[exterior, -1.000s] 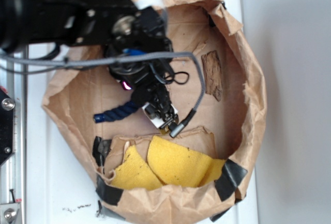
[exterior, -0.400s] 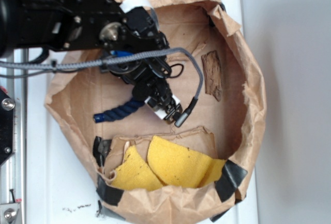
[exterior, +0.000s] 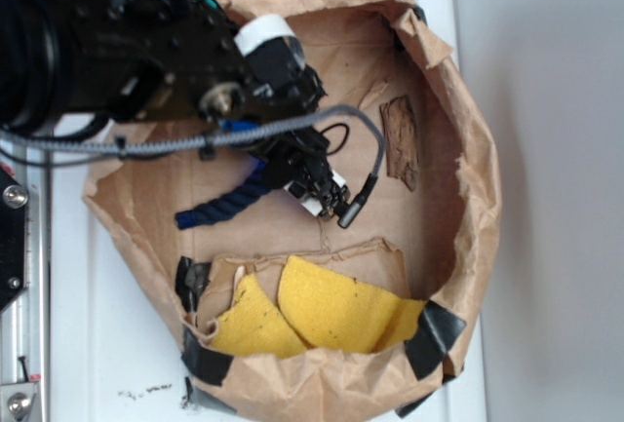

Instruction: Grab the blue rope.

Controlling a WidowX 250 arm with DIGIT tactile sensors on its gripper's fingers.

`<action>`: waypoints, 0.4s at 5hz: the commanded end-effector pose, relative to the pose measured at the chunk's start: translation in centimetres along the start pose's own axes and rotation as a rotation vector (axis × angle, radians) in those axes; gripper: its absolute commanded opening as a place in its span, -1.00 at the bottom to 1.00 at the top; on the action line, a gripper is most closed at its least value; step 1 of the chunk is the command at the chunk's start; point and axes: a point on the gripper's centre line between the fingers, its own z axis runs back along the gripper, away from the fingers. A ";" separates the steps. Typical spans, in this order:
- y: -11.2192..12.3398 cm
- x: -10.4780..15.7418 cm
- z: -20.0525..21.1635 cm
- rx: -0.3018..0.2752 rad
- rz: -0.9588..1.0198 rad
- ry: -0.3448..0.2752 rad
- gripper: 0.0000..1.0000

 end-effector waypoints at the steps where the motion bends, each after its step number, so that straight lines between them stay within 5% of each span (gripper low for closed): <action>1: 0.7 -0.4 -1.4 0.020 -0.064 -0.064 1.00; 2: 0.9 -0.4 -1.1 0.009 -0.048 -0.063 -1.00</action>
